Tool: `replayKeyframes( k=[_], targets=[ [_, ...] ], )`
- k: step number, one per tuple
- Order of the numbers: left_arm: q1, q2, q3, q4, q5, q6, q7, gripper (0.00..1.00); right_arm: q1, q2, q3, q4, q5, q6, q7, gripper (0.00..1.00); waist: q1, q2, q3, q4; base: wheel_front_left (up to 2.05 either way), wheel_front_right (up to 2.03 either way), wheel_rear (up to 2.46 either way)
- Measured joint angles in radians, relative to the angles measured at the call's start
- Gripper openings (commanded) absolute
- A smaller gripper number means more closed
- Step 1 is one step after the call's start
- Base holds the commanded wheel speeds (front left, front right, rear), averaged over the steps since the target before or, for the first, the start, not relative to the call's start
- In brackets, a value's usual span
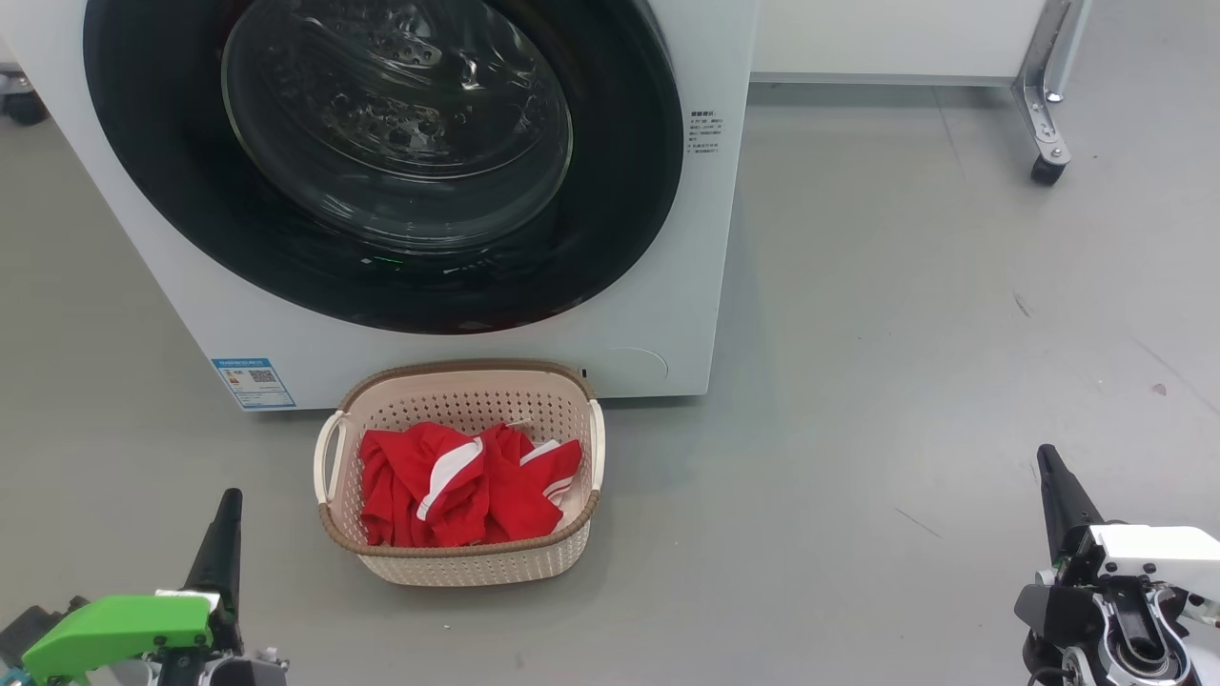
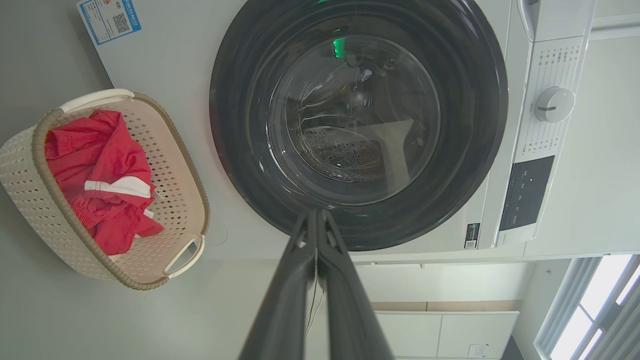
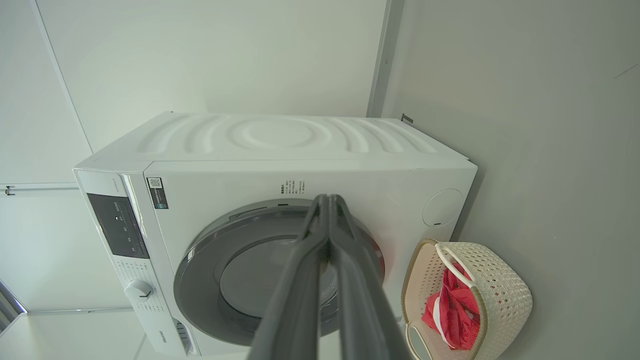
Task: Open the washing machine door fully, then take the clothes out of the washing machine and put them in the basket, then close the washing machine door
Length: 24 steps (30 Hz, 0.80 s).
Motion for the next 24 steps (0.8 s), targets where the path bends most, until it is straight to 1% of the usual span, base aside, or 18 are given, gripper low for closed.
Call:
replayKeyframes(
  k=[24],
  targets=[
    [0.000,-0.001,0.001,0.001,0.000,0.000,0.000,0.00,0.000,0.000,-0.001,-0.001,0.000,0.000,0.000,0.00,0.0000,0.0000,0.000,0.000,0.00,0.00,0.00]
  ],
)
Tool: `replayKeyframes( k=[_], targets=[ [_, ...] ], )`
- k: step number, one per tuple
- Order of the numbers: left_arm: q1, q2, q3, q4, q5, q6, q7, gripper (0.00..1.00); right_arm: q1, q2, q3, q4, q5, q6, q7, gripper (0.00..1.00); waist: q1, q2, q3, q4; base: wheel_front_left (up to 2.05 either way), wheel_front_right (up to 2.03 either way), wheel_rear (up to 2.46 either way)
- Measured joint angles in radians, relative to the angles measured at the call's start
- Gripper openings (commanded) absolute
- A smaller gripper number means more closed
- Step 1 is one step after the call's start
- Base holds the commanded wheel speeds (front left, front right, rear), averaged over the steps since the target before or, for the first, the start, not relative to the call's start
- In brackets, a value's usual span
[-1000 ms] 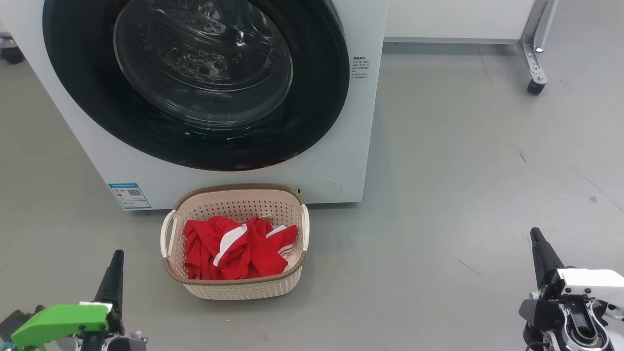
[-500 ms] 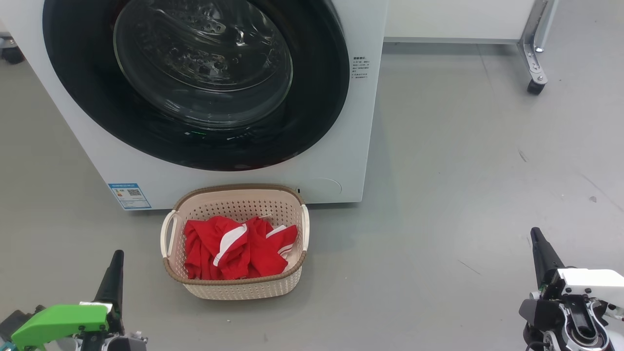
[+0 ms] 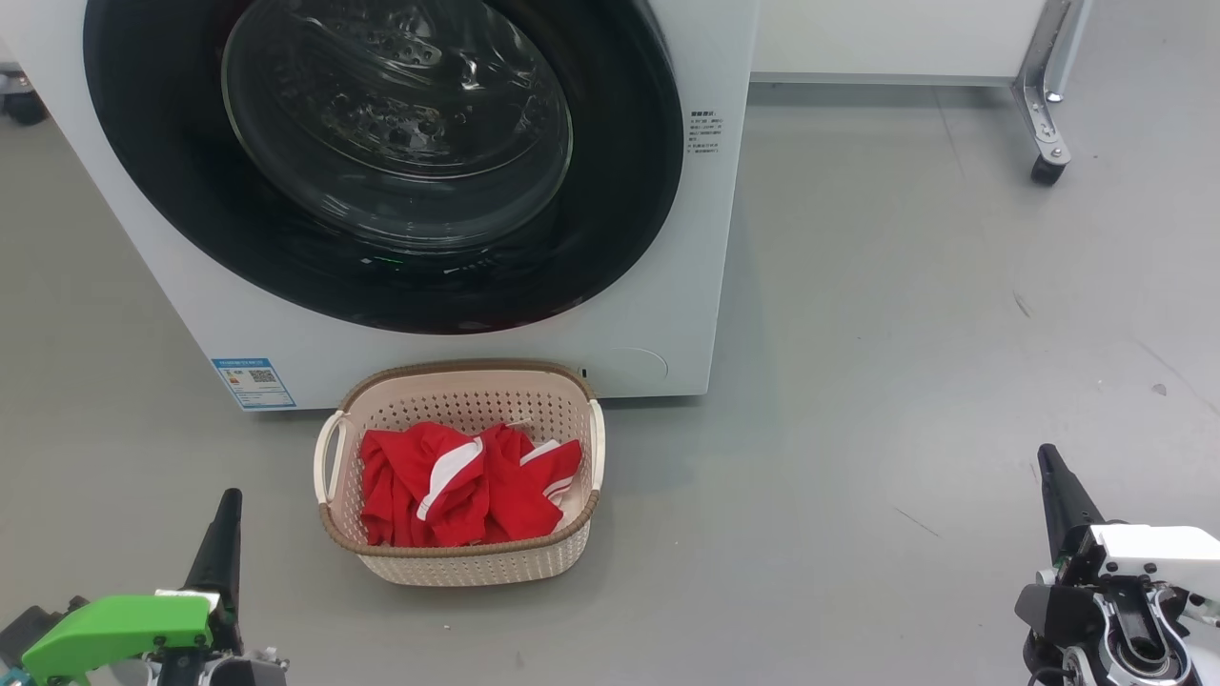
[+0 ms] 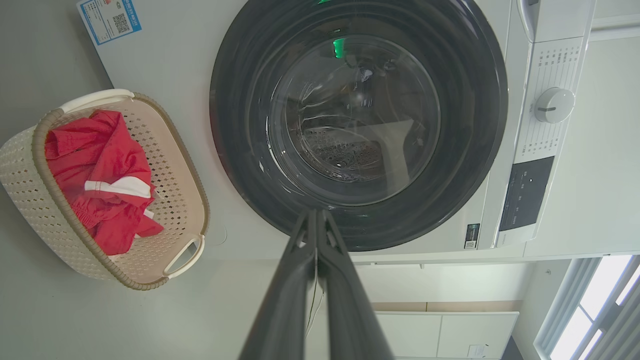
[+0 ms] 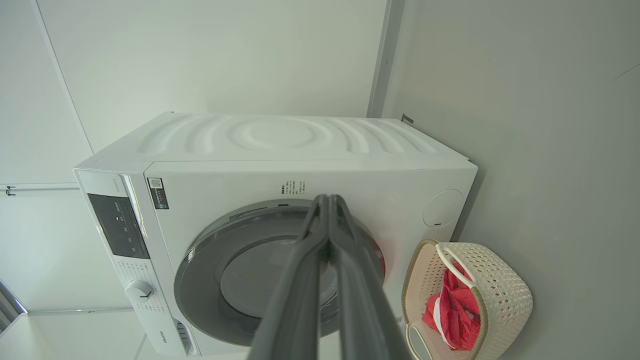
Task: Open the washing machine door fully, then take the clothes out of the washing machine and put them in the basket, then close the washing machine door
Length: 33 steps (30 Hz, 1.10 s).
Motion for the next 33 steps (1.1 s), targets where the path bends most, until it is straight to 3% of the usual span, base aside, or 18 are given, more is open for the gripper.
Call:
replayKeyframes(
  k=[33],
  targets=[
    [-0.001,-0.001,0.002,-0.001,0.000,0.000,0.000,0.00,0.000,0.000,-0.001,-0.001,0.000,0.000,0.000,0.00,0.0000,0.0000,0.000,0.000,0.00,0.00,0.00]
  ],
)
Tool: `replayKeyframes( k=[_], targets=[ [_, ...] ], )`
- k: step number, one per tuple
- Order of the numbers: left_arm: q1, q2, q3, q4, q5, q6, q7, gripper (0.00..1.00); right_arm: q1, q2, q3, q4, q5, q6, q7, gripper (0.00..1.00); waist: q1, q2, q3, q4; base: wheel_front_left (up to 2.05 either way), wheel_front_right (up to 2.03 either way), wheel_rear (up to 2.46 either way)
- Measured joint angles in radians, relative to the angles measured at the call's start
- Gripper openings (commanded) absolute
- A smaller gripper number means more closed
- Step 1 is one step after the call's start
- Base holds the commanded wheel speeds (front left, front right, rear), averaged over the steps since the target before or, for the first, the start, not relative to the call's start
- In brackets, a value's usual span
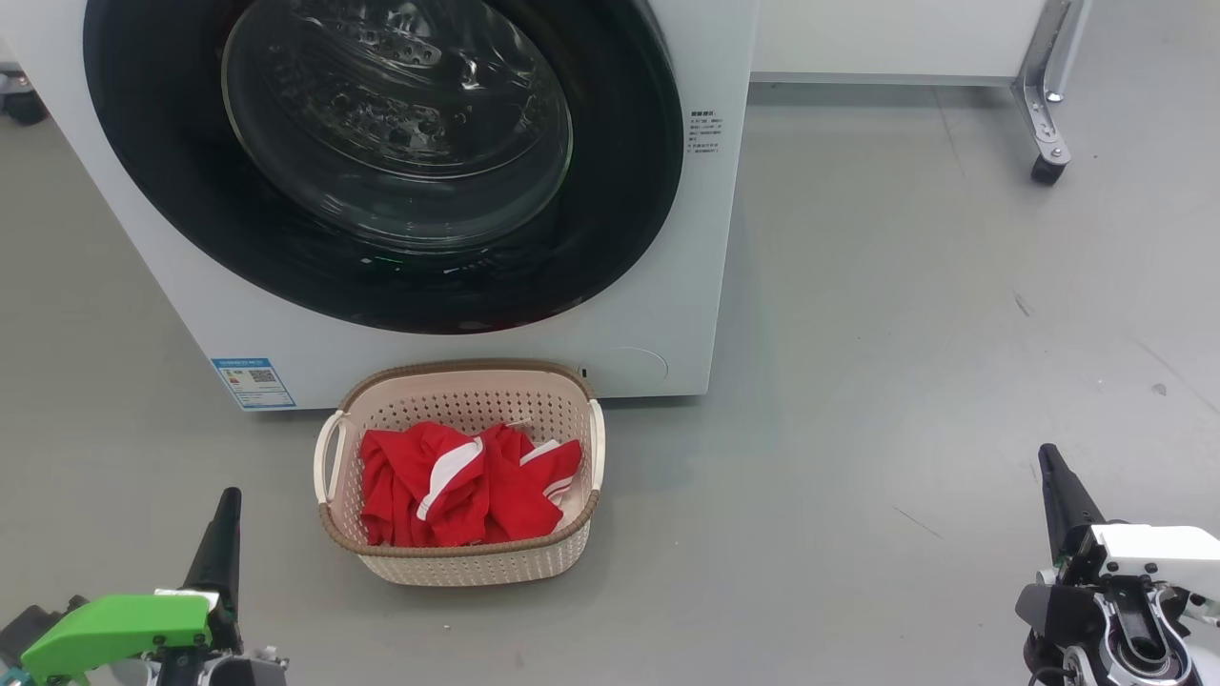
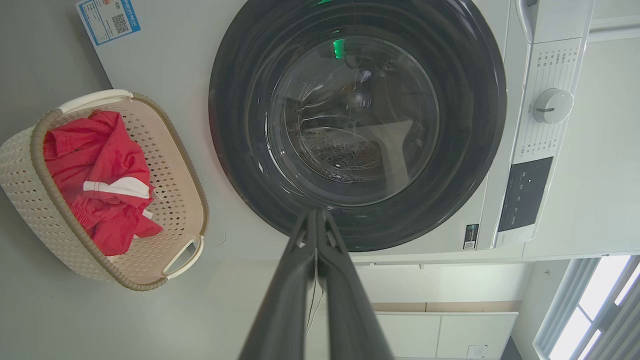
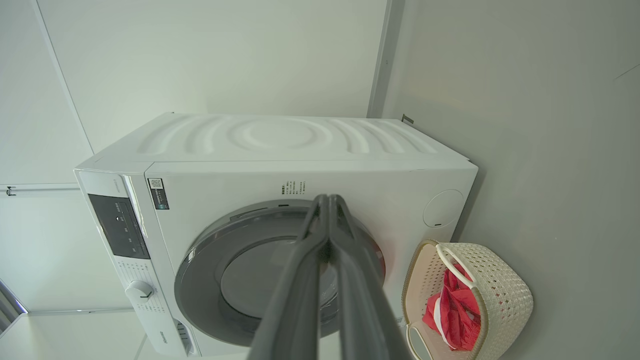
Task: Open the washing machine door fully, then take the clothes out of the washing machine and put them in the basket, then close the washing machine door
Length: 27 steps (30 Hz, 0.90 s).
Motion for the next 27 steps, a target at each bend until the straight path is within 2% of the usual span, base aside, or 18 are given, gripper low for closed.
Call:
replayKeyframes(
  k=[27],
  targets=[
    [0.000,0.000,0.001,-0.001,0.000,0.000,0.000,0.00,0.000,0.000,-0.001,-0.001,0.000,0.000,0.000,0.00,0.0000,0.0000,0.000,0.000,0.00,0.00,0.00]
  ],
)
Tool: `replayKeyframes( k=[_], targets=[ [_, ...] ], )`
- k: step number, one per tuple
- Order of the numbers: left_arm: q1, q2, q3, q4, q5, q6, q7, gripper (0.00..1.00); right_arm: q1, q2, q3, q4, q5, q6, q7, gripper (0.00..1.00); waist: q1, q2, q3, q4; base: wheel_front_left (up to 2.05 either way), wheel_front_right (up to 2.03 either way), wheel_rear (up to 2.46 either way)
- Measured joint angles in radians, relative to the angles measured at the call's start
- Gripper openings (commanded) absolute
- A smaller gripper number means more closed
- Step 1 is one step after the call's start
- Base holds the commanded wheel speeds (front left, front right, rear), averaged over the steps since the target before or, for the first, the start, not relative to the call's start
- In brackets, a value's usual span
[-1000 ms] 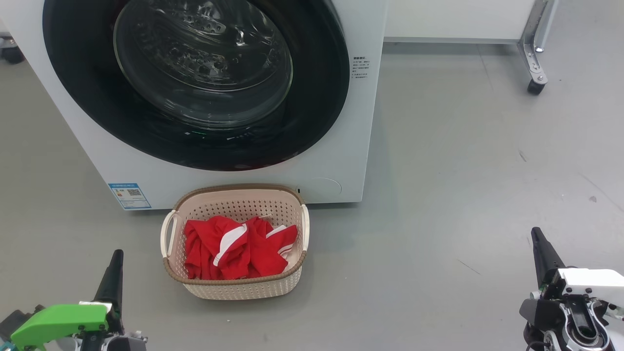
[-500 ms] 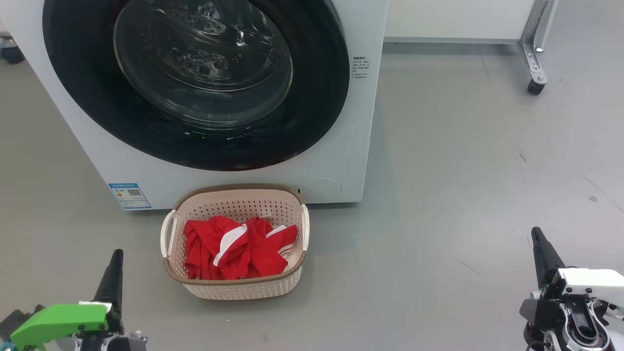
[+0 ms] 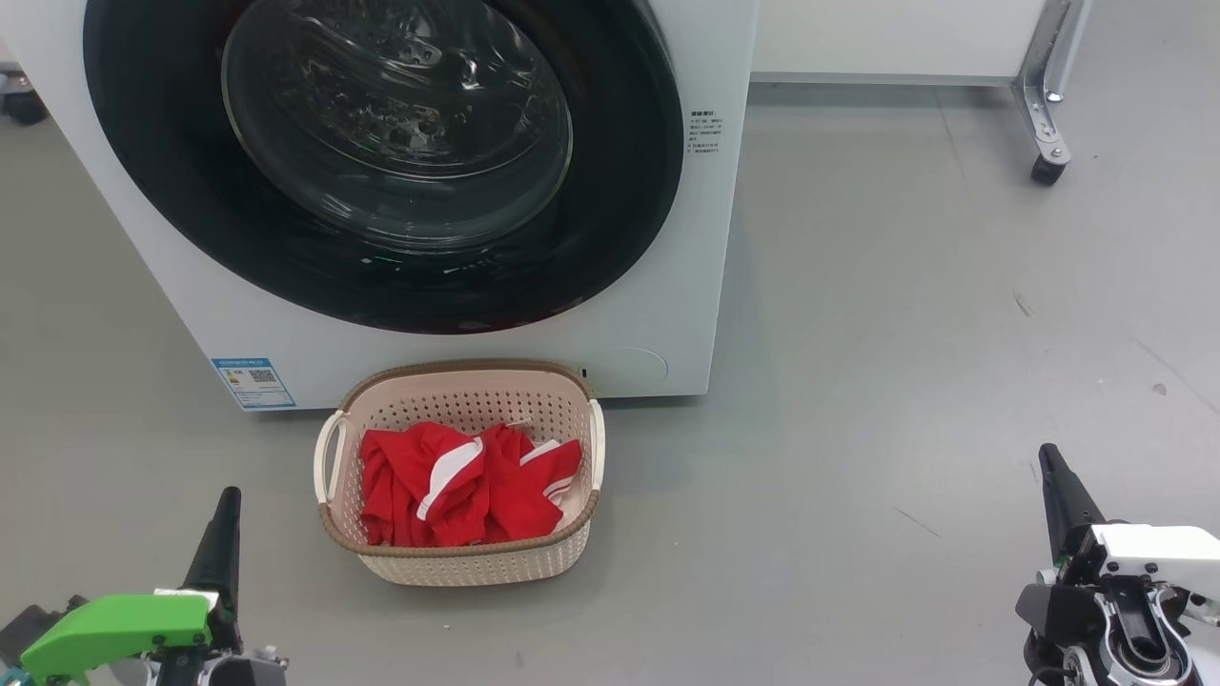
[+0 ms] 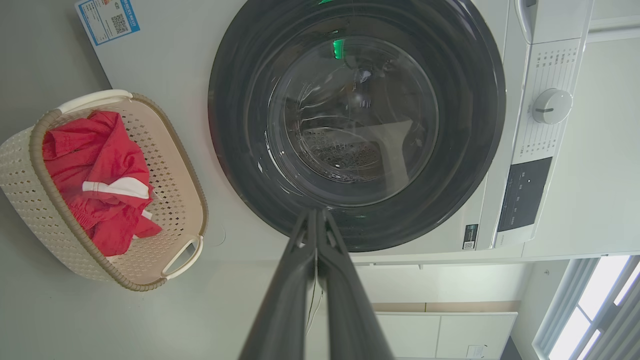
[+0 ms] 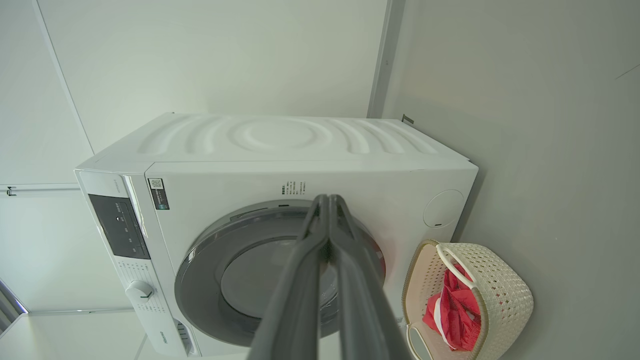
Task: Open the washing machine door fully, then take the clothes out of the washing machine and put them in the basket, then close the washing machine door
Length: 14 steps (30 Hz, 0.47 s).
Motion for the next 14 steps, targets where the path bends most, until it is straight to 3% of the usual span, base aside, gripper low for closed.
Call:
replayKeyframes(
  k=[14],
  targets=[
    [0.000,0.000,0.000,-0.001,0.000,0.000,0.000,0.00,0.000,0.000,-0.001,0.000,0.000,0.000,0.000,0.00,0.0000,0.0000,0.000,0.000,0.00,0.00,0.00]
  ],
)
